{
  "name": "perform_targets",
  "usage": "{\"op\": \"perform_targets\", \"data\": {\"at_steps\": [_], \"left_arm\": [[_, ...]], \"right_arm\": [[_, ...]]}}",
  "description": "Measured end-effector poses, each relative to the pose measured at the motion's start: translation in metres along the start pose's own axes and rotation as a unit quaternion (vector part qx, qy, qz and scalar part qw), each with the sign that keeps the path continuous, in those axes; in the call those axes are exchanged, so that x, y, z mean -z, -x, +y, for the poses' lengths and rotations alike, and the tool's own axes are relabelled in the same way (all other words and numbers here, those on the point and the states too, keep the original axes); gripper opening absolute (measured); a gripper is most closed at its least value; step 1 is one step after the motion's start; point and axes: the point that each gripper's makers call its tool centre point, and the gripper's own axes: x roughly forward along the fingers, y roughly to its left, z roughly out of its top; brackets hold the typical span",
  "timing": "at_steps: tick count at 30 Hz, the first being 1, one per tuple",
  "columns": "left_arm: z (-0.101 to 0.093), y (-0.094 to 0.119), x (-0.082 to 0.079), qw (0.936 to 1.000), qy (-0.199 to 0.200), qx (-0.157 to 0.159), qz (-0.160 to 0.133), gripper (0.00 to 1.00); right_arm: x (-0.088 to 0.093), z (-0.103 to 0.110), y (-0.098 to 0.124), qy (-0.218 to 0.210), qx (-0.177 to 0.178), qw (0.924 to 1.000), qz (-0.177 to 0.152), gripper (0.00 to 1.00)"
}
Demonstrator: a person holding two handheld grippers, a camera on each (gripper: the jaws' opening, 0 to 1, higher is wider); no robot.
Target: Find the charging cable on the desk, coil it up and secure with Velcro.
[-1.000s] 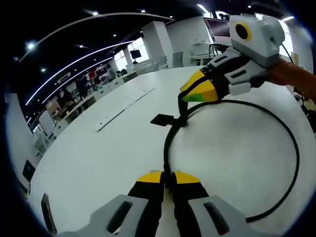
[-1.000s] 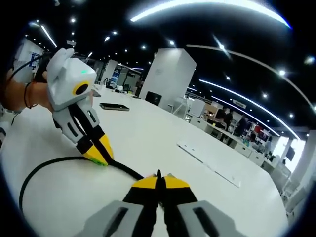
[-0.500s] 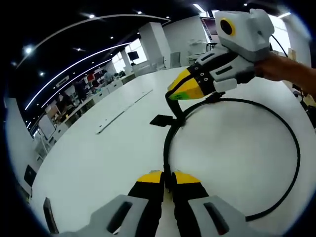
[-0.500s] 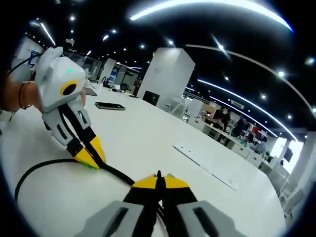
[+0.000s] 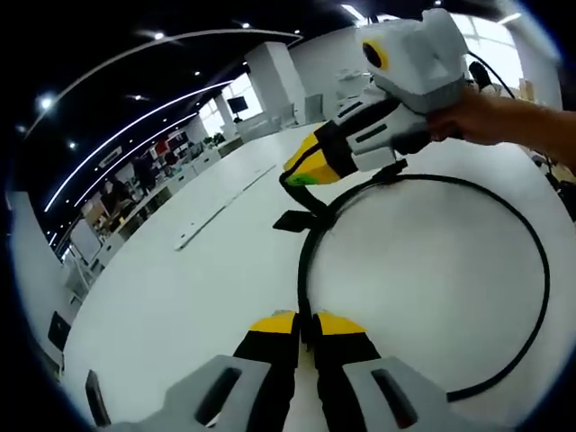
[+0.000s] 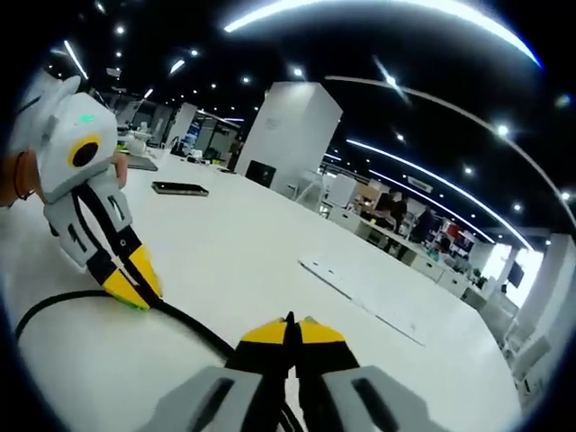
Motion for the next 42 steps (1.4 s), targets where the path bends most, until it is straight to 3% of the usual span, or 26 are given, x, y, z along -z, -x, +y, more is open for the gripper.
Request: {"op": "perform_targets", "data": {"at_steps": [23, 42], "left_arm": [[0.001, 0.003, -0.001, 0.9995, -0.028, 0.004, -0.011, 0.08], [0.002, 0.001, -0.002, 0.999, -0.027, 0.015, -0.031, 0.08]], "right_arm": [[0.018, 0.002, -0.026, 0.026, 0.033, 0.9982, 0.043, 0.04], [0.031, -0.004, -0.042, -0.006, 0.036, 0.9968, 0.071, 0.04]]}}
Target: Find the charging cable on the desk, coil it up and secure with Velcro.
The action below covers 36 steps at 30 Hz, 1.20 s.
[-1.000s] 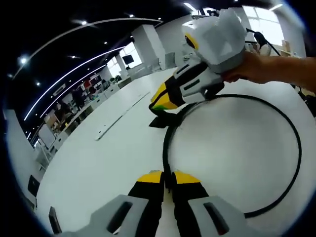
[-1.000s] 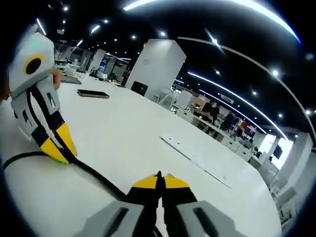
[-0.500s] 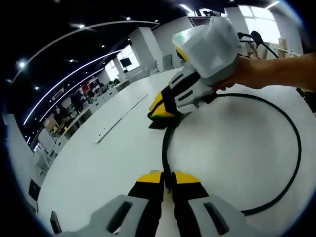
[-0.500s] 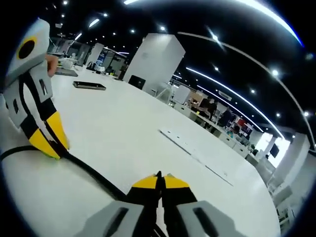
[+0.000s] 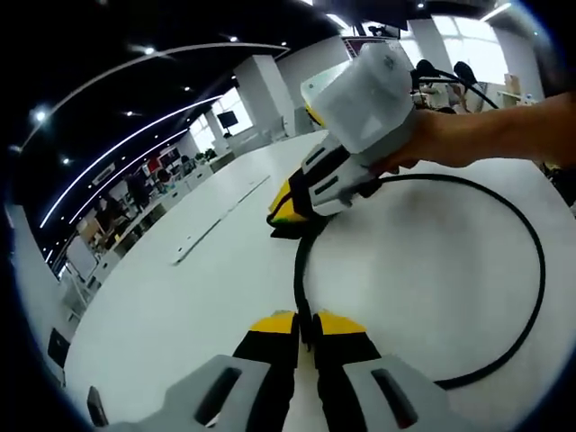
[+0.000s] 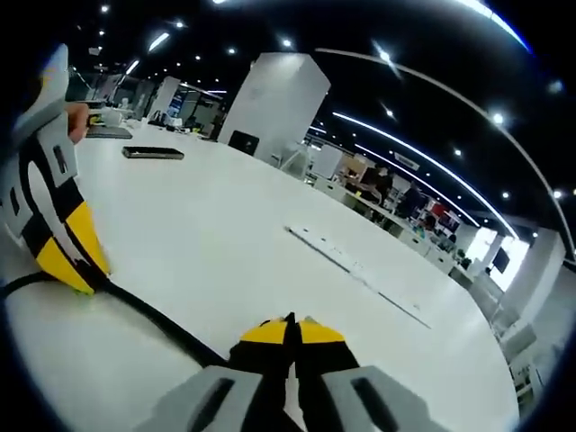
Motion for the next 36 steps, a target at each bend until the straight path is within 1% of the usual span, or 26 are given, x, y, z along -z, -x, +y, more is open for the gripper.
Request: {"op": "perform_targets", "data": {"at_steps": [8, 12, 20, 26, 33, 36], "left_arm": [[0.001, -0.001, 0.0, 1.0, 0.004, 0.0, -0.003, 0.08], [0.001, -0.002, 0.0, 1.0, 0.003, 0.0, -0.004, 0.08], [0.001, -0.003, 0.0, 1.0, 0.005, 0.001, -0.006, 0.08], [0.001, -0.003, 0.0, 0.9999, 0.006, 0.001, -0.01, 0.08], [0.001, -0.003, 0.0, 0.9999, 0.006, 0.001, -0.01, 0.08], [0.001, -0.003, 0.0, 0.9999, 0.005, 0.001, -0.01, 0.08]], "right_arm": [[0.002, 0.001, -0.005, -0.001, -0.005, 0.9999, 0.015, 0.04], [0.003, 0.0, -0.006, 0.0, -0.003, 0.9999, 0.017, 0.03], [0.004, -0.002, -0.009, -0.017, -0.001, 0.9997, 0.016, 0.04], [0.004, -0.002, -0.007, 0.009, 0.008, 0.9997, 0.023, 0.04], [0.005, -0.001, -0.002, -0.013, 0.006, 0.9994, 0.03, 0.04], [0.007, -0.002, 0.003, -0.023, 0.003, 0.999, 0.039, 0.04]]}}
